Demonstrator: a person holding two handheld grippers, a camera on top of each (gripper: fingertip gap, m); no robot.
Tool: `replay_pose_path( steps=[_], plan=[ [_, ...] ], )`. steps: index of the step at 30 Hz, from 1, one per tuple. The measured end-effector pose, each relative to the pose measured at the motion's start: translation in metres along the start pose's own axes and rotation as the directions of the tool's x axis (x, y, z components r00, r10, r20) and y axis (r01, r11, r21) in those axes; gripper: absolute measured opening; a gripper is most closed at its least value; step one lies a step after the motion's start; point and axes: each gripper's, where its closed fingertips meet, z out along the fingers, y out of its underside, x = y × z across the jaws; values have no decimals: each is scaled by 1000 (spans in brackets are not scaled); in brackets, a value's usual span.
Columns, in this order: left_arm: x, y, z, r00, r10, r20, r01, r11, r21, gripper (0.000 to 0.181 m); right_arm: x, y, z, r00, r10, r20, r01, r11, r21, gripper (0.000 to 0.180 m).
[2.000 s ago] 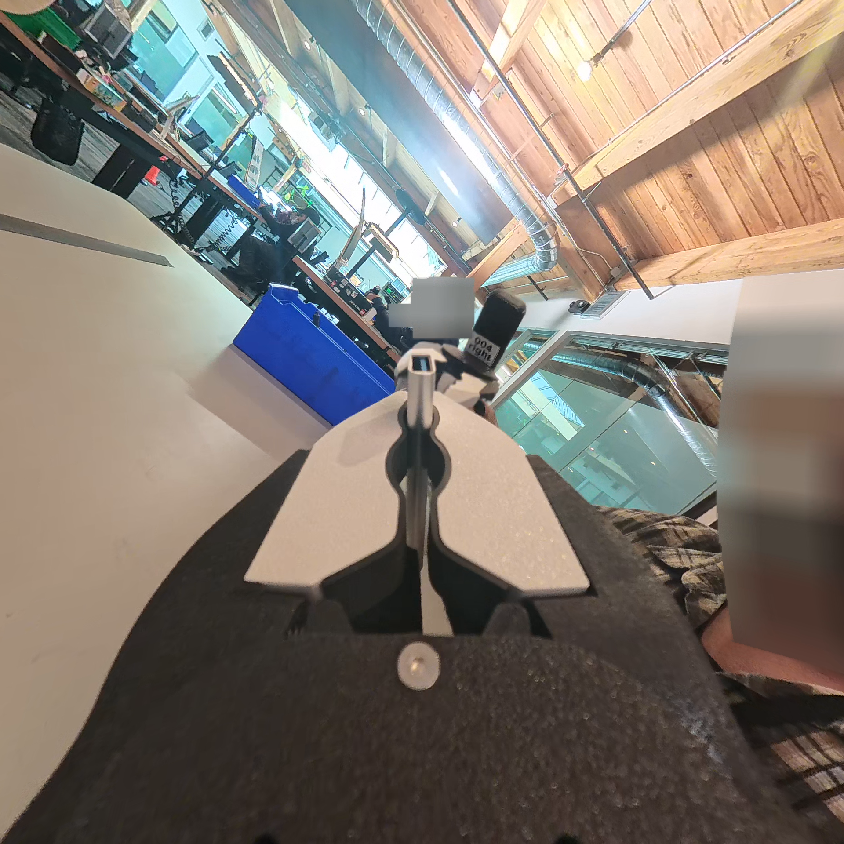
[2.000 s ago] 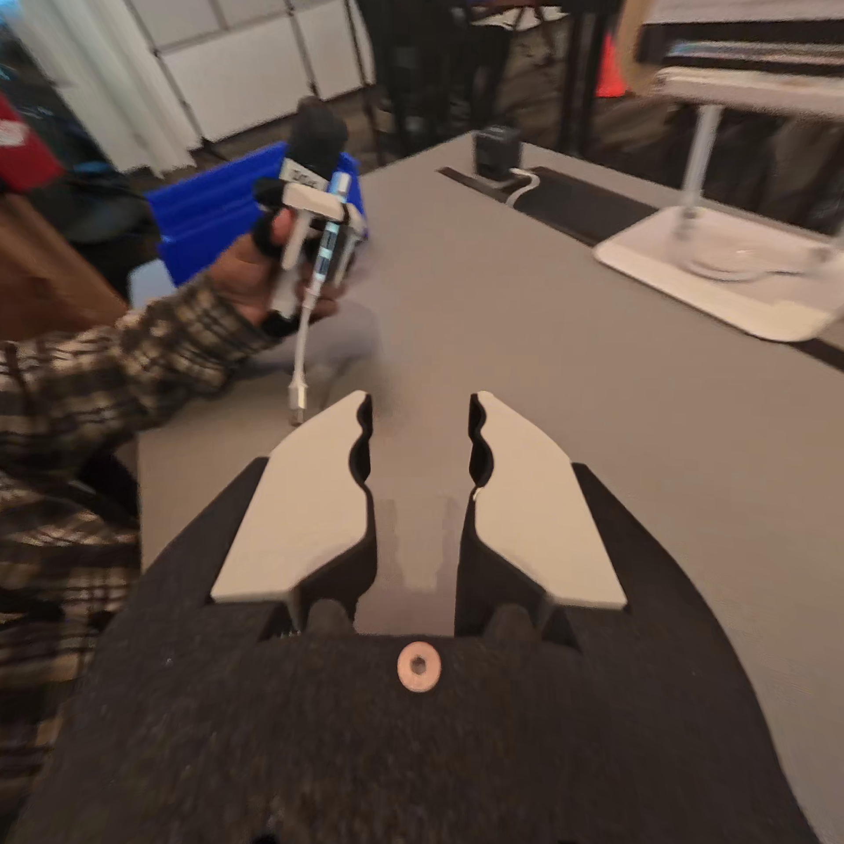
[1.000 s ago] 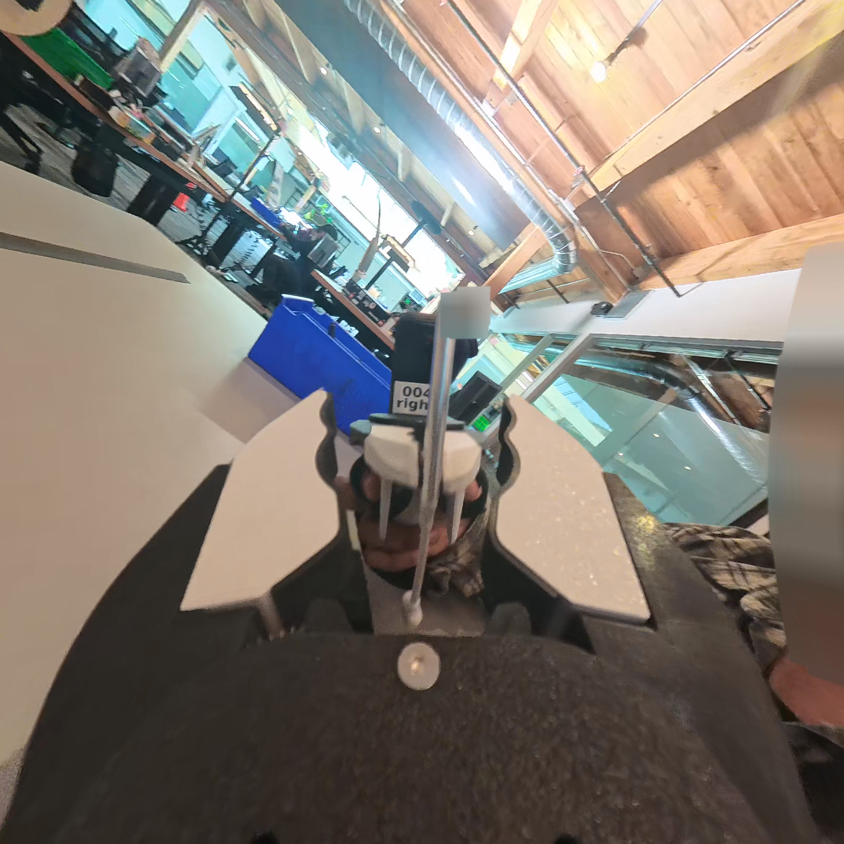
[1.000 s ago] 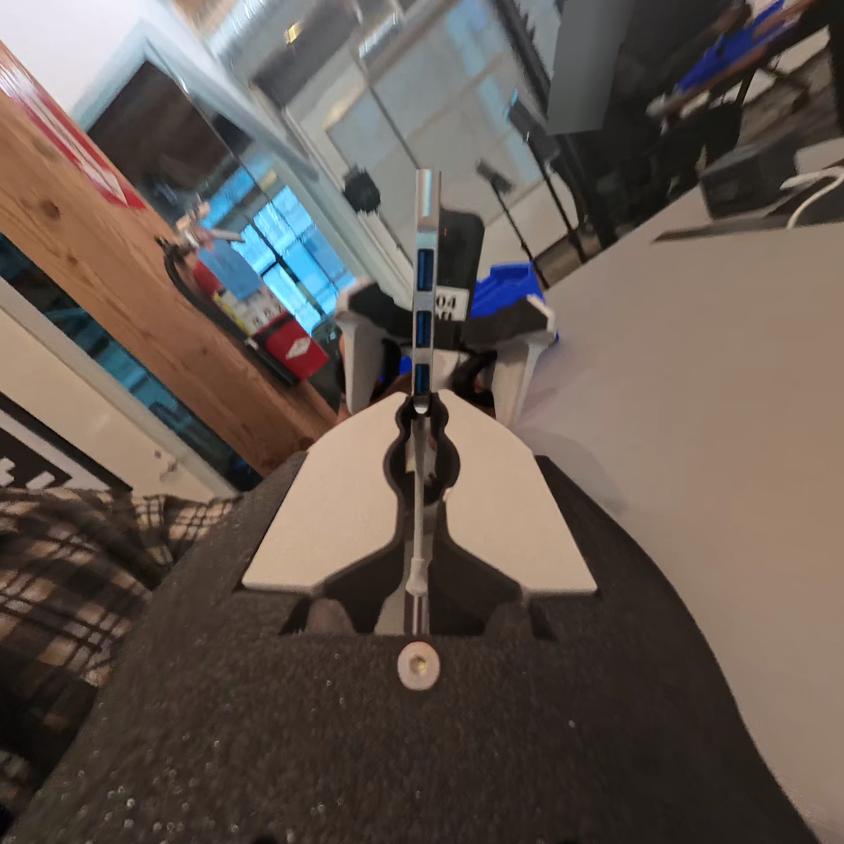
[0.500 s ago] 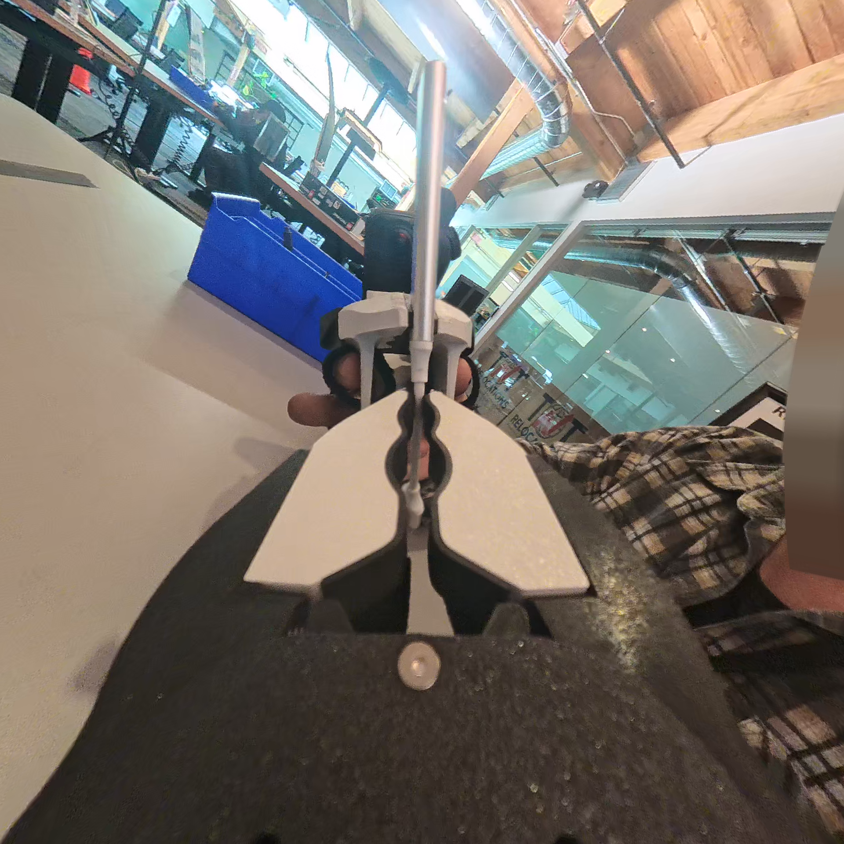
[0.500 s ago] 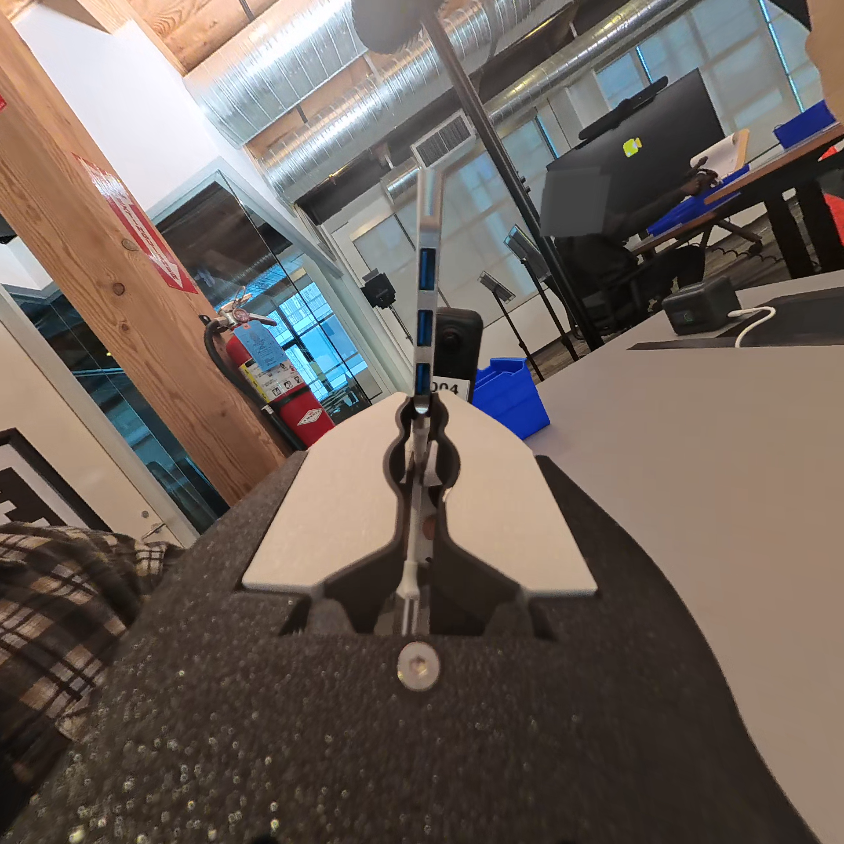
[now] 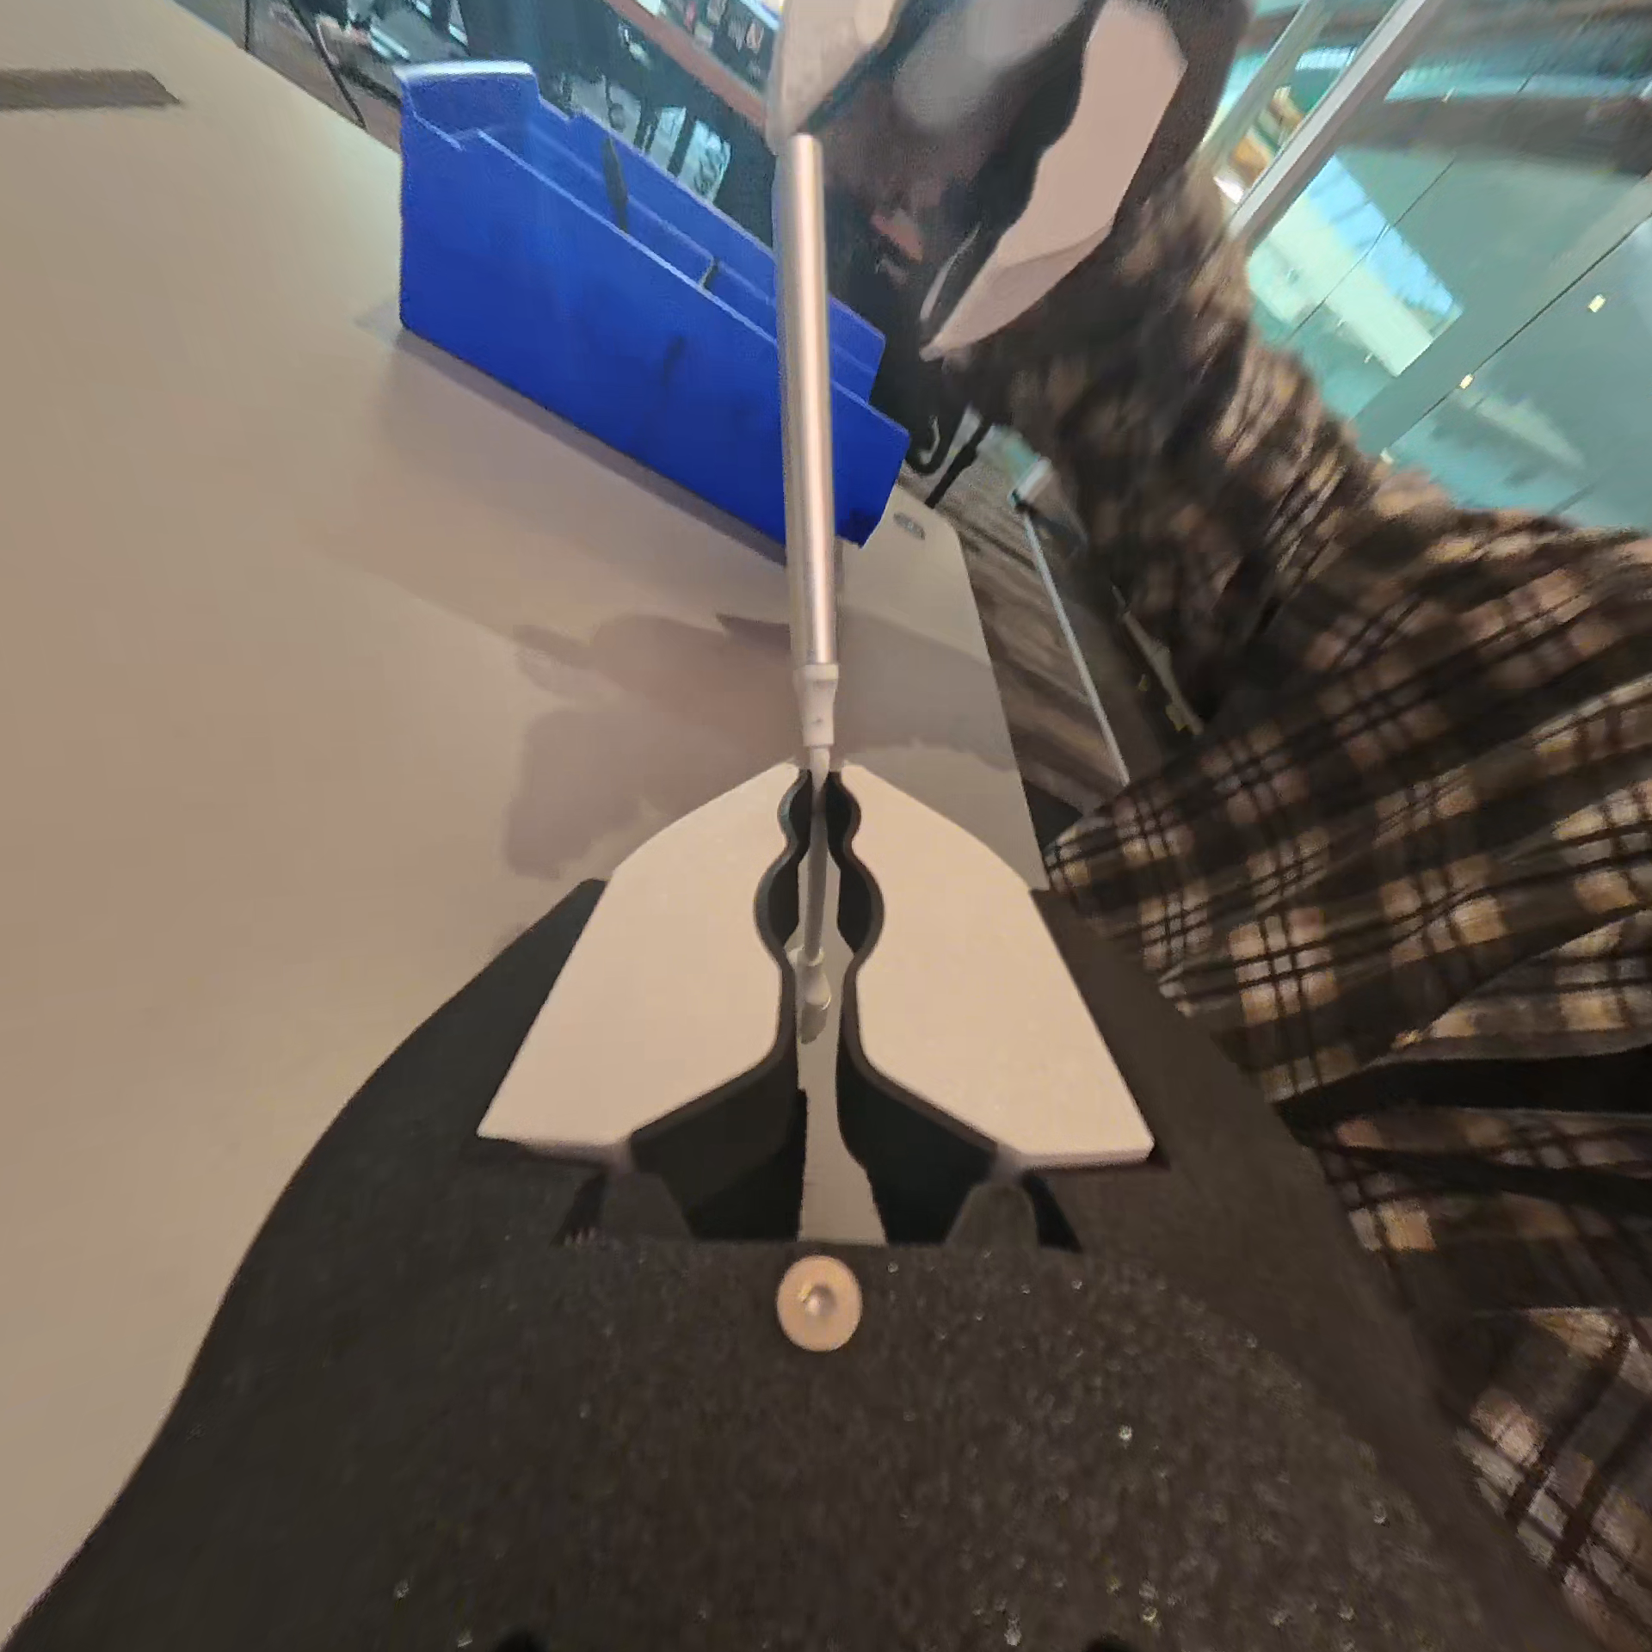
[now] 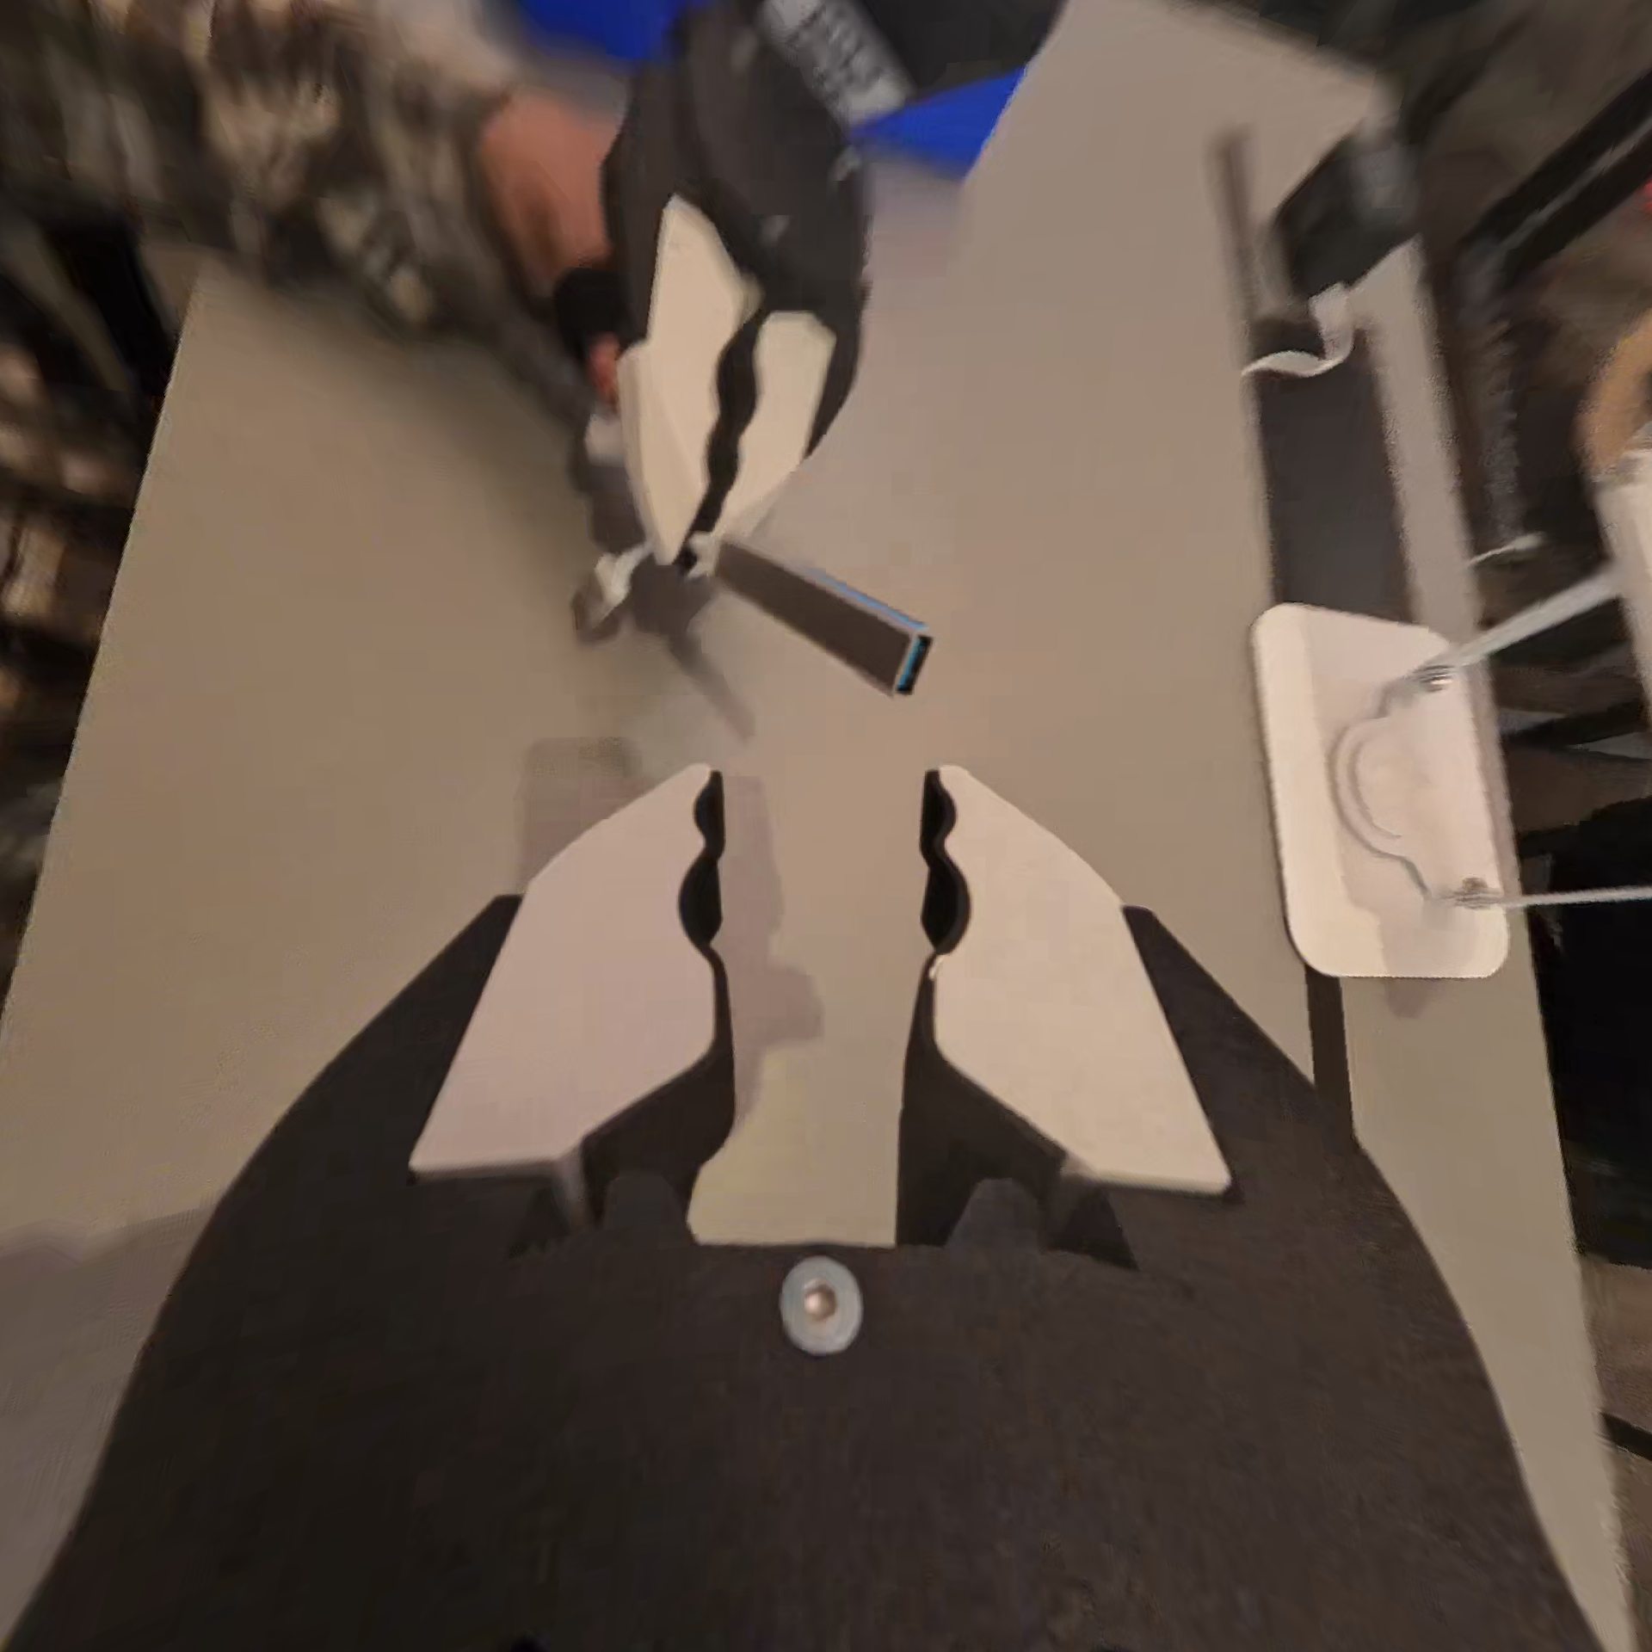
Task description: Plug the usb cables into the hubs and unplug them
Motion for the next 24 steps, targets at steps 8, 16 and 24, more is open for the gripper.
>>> replay_pose_path(
  steps=[8,16,24],
  plan=[
    [5,12,12,996,89,25,-87,992,-96,3,-22,-10,23,926,77,370,41,953,-300,44],
    [14,7,12,993,118,2,-118,991,-65,2,-34,-8,30,871,206,445,-41,935,-352,7],
    [16,-35,0,968,223,118,-243,950,197,51,-14,-6,-35,947,182,264,-93,945,-314,7]
  ],
)
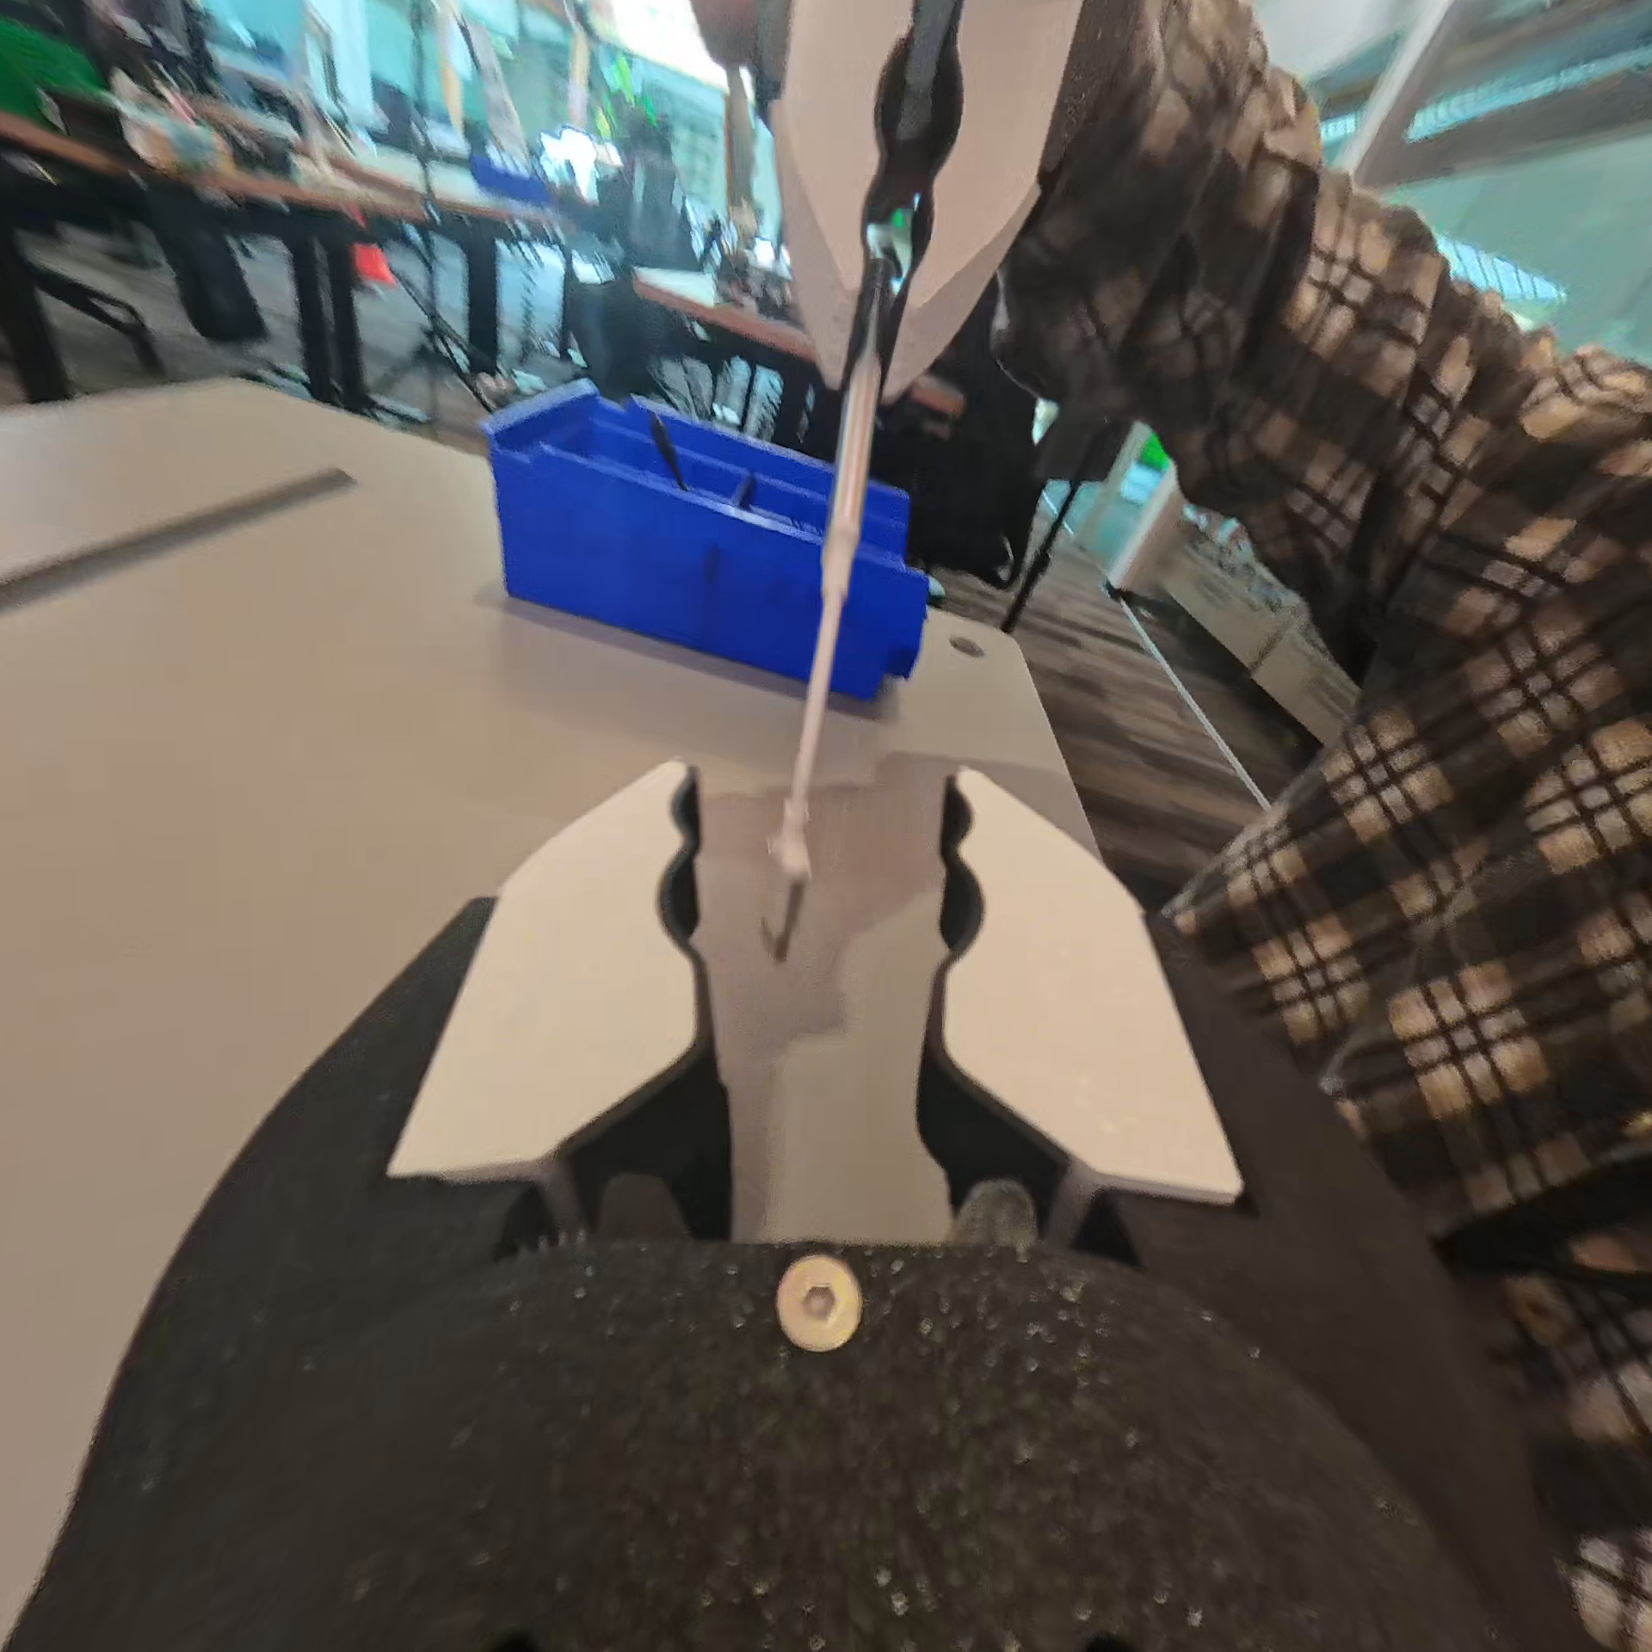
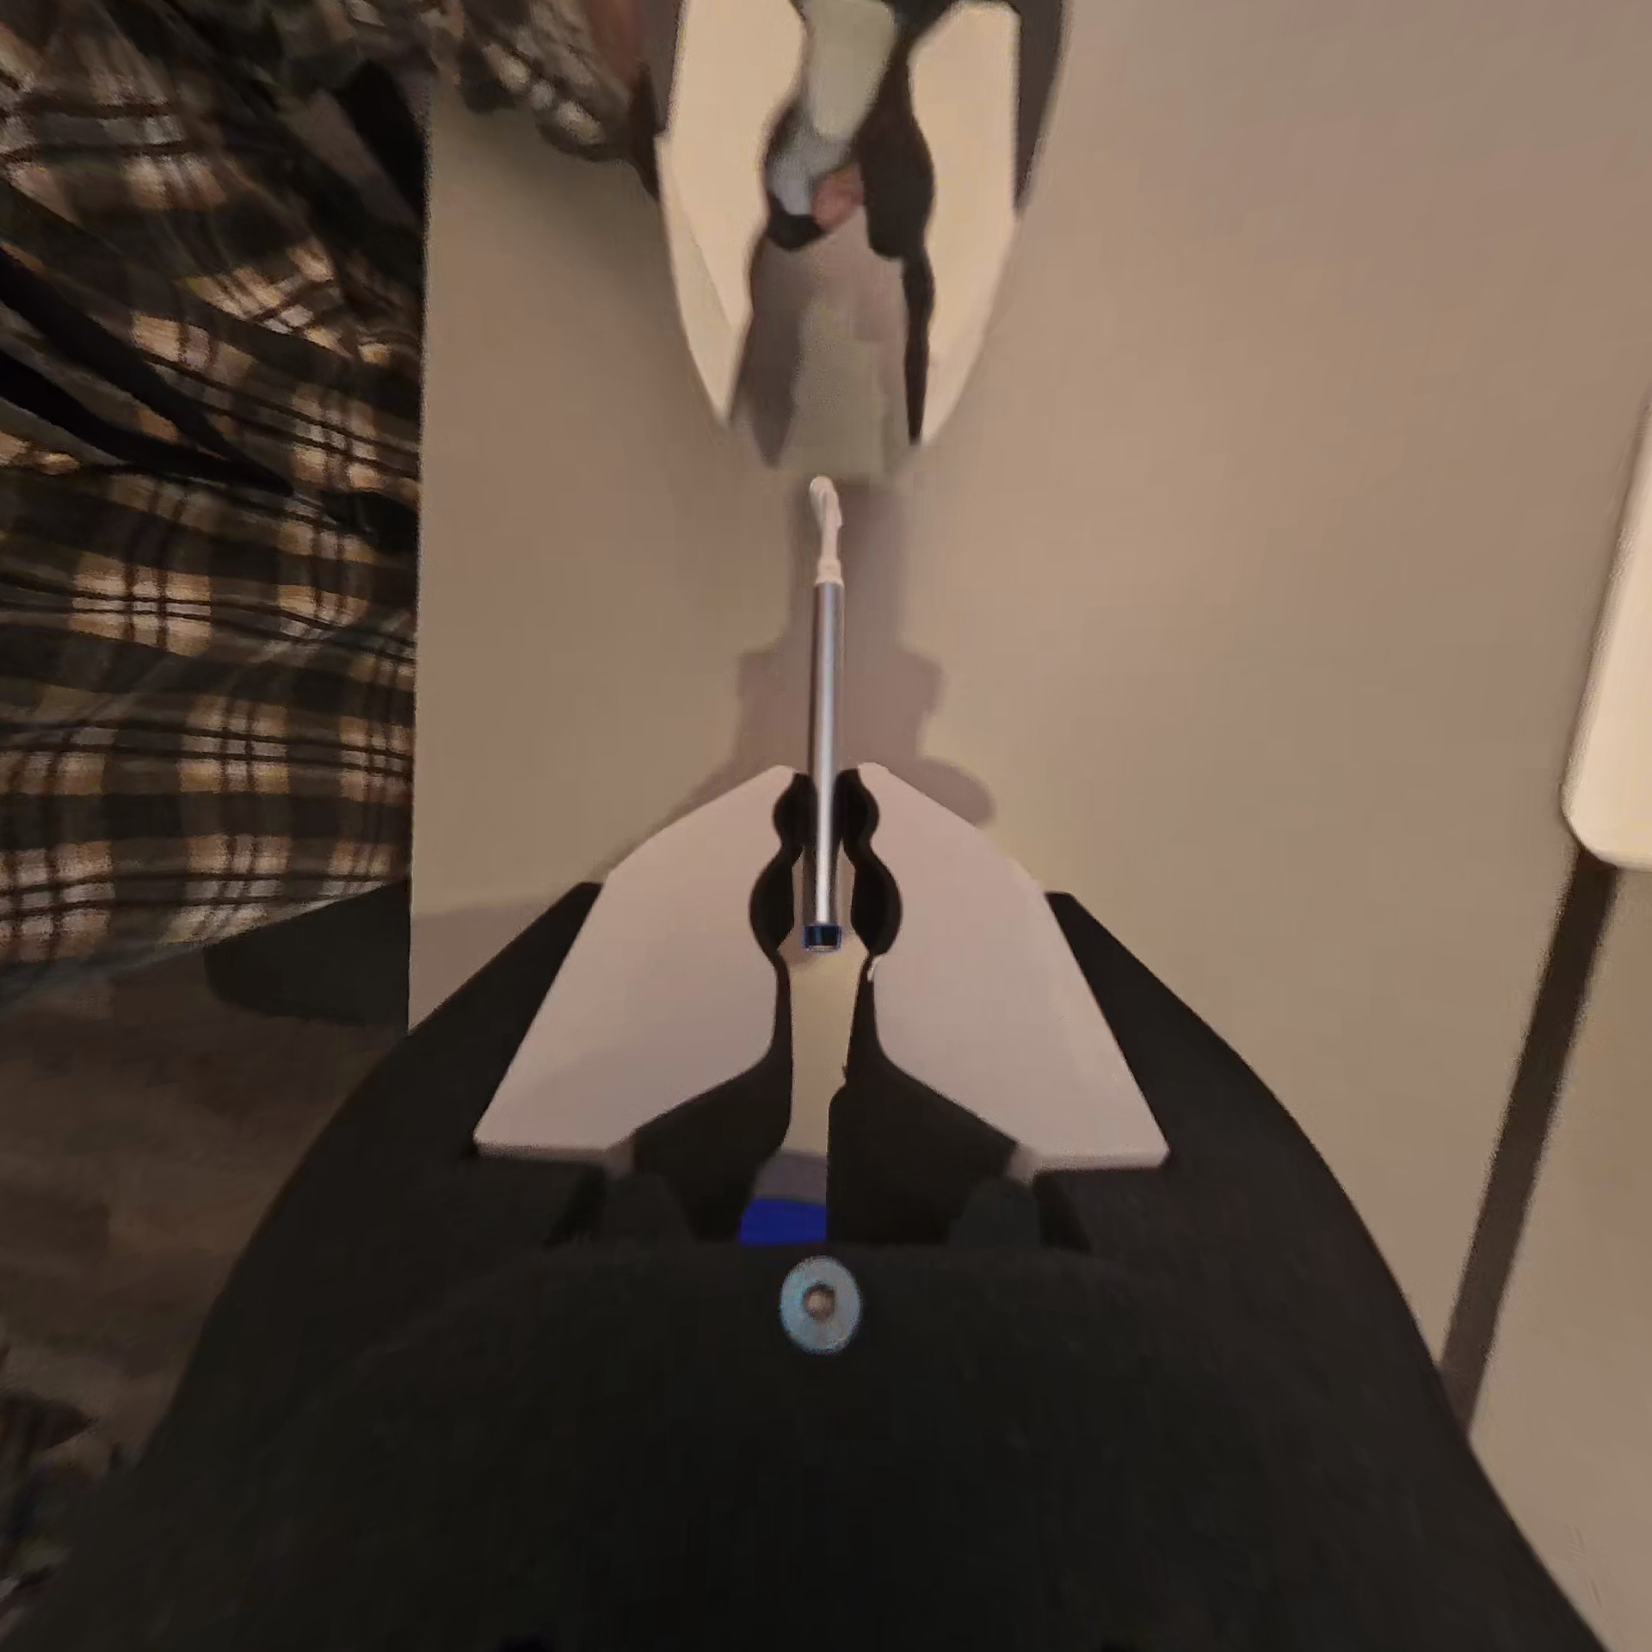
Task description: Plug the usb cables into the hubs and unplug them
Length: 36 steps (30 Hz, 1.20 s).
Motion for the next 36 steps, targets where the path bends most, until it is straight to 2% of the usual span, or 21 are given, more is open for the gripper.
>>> replay_pose_path(
  steps=[2,4,9,12,15,23,26,27,29,33,36],
  plan=[
    [-6,-8,-5,999,10,34,-12,998,61,66,8,24,-36,993,67,-98,-65,998,22,6],
    [-10,-11,-9,999,20,50,-25,995,92,70,22,59,-76,962,145,-232,-140,989,36,6],
    [-22,-5,-9,997,-5,72,-3,994,107,65,51,189,-155,791,335,-512,-387,922,6,7],
    [-26,-2,-7,997,-13,75,5,994,113,61,56,246,-164,725,437,-532,-465,881,90,7],
    [-33,2,-6,995,0,103,-10,995,97,59,60,282,-150,711,509,-486,-500,851,160,7],
    [-39,11,3,993,6,117,-13,998,56,58,67,337,-102,758,536,-372,-530,838,126,7],
    [-40,16,6,994,-2,111,-2,999,37,58,77,352,-91,759,506,-411,-515,852,98,7],
    [-40,17,6,994,-1,111,-2,999,33,58,79,353,-90,752,512,-414,-518,848,108,15],
    [-40,17,6,994,0,112,-4,1000,31,58,85,353,-99,718,543,-435,-536,831,152,29],
    [-40,18,6,994,-17,107,14,999,33,58,97,348,-126,609,634,-476,-596,762,253,27],
    [-40,18,6,994,-22,111,18,999,32,58,107,357,-132,442,741,-505,-711,633,306,26]
  ],
)
